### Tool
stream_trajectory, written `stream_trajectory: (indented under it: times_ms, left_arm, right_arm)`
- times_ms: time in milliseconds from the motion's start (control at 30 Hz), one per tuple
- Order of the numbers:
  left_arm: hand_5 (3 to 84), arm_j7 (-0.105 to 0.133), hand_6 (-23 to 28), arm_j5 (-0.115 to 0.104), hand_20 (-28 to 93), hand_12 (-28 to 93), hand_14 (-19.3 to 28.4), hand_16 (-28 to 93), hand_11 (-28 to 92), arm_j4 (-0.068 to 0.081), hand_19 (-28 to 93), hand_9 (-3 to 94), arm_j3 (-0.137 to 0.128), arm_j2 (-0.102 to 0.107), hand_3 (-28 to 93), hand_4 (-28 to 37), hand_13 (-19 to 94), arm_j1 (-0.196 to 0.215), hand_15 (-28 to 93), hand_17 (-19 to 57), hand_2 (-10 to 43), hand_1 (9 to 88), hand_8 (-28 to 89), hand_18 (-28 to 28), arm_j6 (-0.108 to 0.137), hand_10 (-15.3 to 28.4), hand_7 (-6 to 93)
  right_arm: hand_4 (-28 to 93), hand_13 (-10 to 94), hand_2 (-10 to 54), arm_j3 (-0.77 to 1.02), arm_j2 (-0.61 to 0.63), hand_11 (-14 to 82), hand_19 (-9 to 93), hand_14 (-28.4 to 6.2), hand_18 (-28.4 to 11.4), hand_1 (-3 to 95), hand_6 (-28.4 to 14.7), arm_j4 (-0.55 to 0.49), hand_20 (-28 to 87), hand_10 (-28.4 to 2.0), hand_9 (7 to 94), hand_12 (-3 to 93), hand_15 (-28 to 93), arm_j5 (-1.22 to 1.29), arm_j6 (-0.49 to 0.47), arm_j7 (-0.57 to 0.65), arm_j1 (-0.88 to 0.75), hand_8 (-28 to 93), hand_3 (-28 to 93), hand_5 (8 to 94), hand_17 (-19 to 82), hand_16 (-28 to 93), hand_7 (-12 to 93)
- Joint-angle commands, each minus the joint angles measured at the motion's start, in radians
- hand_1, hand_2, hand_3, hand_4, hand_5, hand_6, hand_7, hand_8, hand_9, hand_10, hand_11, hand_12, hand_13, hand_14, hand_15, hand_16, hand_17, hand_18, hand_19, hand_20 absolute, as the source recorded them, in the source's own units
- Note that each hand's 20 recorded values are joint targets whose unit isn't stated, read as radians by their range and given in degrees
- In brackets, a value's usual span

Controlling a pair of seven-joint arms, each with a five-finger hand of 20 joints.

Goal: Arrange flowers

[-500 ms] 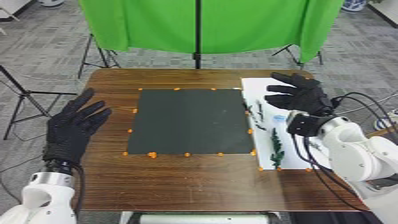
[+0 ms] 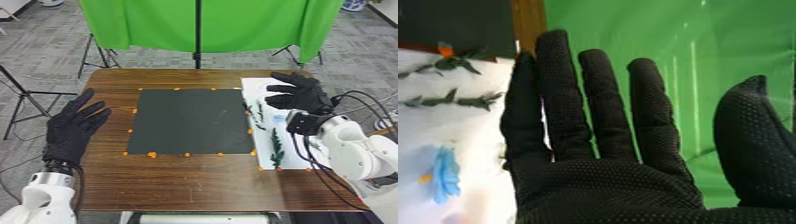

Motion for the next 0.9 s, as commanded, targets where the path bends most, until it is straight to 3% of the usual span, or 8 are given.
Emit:
stream_trajectory:
  times_ms: [33,167,233,367,533,733,900]
  left_arm:
    - [33.2,-0.010,7.3,0.003,5,11,25.4,-7,25,-0.003,45,30.4,-0.004,-0.008,78,-28.3,23,0.011,43,-9.2,6.9,20.6,-8,19.1,0.003,18.8,10.9]
    - [33.2,-0.011,7.3,0.003,6,11,25.4,-7,25,-0.006,45,30.4,-0.008,-0.006,78,-28.3,23,0.017,43,-9.2,6.8,20.6,-8,19.1,0.005,18.7,11.0]
    - [33.2,-0.020,7.3,0.008,6,11,25.5,-7,25,-0.009,45,30.5,-0.015,-0.009,78,-28.3,23,0.021,43,-9.2,6.8,20.5,-8,19.1,0.004,18.7,11.0]
    - [33.2,-0.020,7.3,0.007,6,11,25.4,-7,25,-0.014,45,30.5,-0.024,-0.006,78,-28.3,23,0.028,43,-9.3,6.9,20.6,-8,19.1,0.006,18.8,11.0]
    - [33.2,-0.016,7.3,0.007,6,11,25.5,-7,25,-0.021,45,30.5,-0.039,-0.004,78,-28.3,23,0.043,43,-9.3,6.9,20.5,-8,19.0,0.008,18.7,11.0]
    - [33.2,-0.003,7.3,0.008,6,11,25.5,-7,25,-0.033,45,30.5,-0.053,-0.001,78,-28.3,23,0.065,44,-9.3,7.0,20.6,-8,19.0,0.011,18.7,11.0]
    - [33.2,0.014,7.3,0.006,6,11,25.5,-7,25,-0.043,45,30.5,-0.068,0.003,78,-28.3,23,0.085,44,-9.3,7.0,20.5,-8,19.0,0.014,18.7,11.1]
  right_arm:
    - [-25,53,7.7,0.073,-0.010,16.4,76,-18.7,-25.4,19.8,-1.7,-0.096,17,-15.7,56.1,12.7,48,-0.327,0.087,0.225,-0.042,-13,80,47.0,26,10,17]
    - [-24,58,5.6,0.097,-0.022,18.9,86,-17.9,-23.4,22.0,-3.6,-0.139,6,-17.3,60.3,13.1,52,-0.466,0.069,0.356,-0.048,-14,78,50.6,34,9,18]
    - [-24,60,4.8,-0.010,-0.027,19.9,88,-17.5,-22.9,22.6,-4.1,-0.141,4,-17.4,61.5,13.4,53,-0.540,0.105,0.466,0.072,-13,78,51.5,36,9,18]
    - [-23,63,3.5,0.032,-0.032,23.6,92,-16.8,-21.6,23.8,-5.0,-0.188,-3,-18.1,64.3,14.0,55,-0.668,0.034,0.594,0.043,-12,76,53.6,40,10,18]
    - [-22,67,1.9,0.047,-0.032,27.0,93,-16.5,-17.8,26.0,-6.5,-0.256,-2,-19.2,68.7,15.3,59,-0.876,-0.091,0.737,0.016,-12,74,56.1,47,11,18]
    - [-20,72,-1.2,0.014,-0.031,33.6,93,-15.8,-19.0,28.5,-10.4,-0.315,13,-19.3,75.8,18.1,63,-1.063,-0.258,0.882,0.011,-10,71,61.3,49,13,15]
    - [-20,77,-2.5,-0.053,-0.033,33.0,93,-15.2,-19.3,30.2,-13.0,-0.332,18,-19.4,80.4,18.4,62,-1.164,-0.335,0.965,0.014,-9,69,68.5,52,13,14]
